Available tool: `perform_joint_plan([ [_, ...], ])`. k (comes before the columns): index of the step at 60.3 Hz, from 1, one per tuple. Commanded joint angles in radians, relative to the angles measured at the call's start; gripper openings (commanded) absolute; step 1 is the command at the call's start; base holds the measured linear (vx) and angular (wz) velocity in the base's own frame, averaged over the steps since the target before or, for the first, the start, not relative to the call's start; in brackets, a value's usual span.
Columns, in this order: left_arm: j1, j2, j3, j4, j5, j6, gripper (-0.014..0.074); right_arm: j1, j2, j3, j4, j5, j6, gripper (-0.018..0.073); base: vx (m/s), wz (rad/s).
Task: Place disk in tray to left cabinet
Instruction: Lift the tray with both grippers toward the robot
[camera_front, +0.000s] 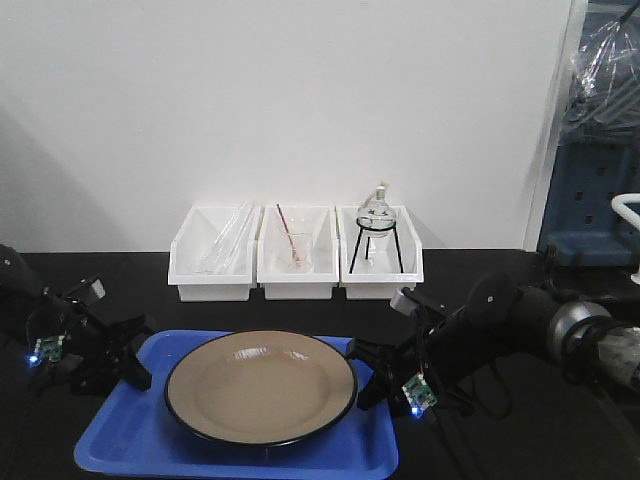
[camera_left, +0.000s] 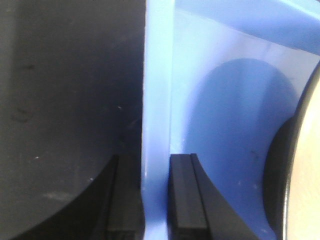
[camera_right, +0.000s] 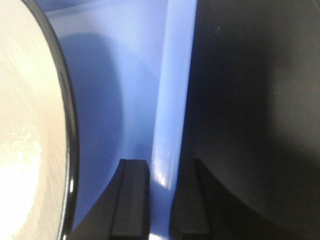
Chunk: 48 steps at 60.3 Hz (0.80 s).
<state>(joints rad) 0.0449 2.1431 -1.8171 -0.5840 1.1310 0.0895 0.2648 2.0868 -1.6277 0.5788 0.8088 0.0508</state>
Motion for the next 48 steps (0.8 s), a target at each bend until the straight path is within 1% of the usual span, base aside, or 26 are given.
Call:
perform_joint_plan([
  [1, -0.023, -0.073, -0.058, -0.14, 0.054, -0.028, -0.0002, 0.012, -0.099, -0.034, 0.11, -0.012, 0.009, -0.0003, 0.0, 0.0],
  [6, -0.023, -0.075, -0.072, -0.14, 0.072, -0.031, -0.0002, 0.012, -0.112, -0.038, 0.11, -0.005, 0.015, -0.0003, 0.0, 0.0],
  [12, -0.023, -0.095, -0.077, -0.139, 0.073, -0.052, -0.0002, 0.012, -0.112, -0.083, 0.105, 0.046, 0.031, -0.0003, 0.0, 0.0],
  [19, -0.023, -0.13, -0.077, -0.138, 0.064, -0.057, -0.0002, 0.012, -0.112, -0.158, 0.061, 0.085, 0.078, -0.0003, 0.0, 0.0],
  [25, -0.023, -0.157, -0.077, -0.138, 0.075, -0.089, -0.0002, 0.012, -0.112, -0.21, 0.028, 0.125, 0.121, -0.0003, 0.0, 0.0],
  [27, -0.023, -0.163, -0.077, -0.138, 0.084, -0.107, -0.0002, 0.012, -0.112, -0.226, 0.027, 0.144, 0.125, -0.0003, 0.0, 0.0],
  [33, -0.023, -0.182, -0.077, -0.14, 0.095, -0.117, -0.0002, 0.012, -0.112, -0.271, 0.028, 0.194, 0.14, -0.0003, 0.0, 0.0],
  [48, -0.023, -0.248, -0.077, -0.152, 0.081, -0.163, -0.0002, 0.012, -0.112, -0.376, 0.028, 0.256, 0.194, -0.0003, 0.0, 0.0],
])
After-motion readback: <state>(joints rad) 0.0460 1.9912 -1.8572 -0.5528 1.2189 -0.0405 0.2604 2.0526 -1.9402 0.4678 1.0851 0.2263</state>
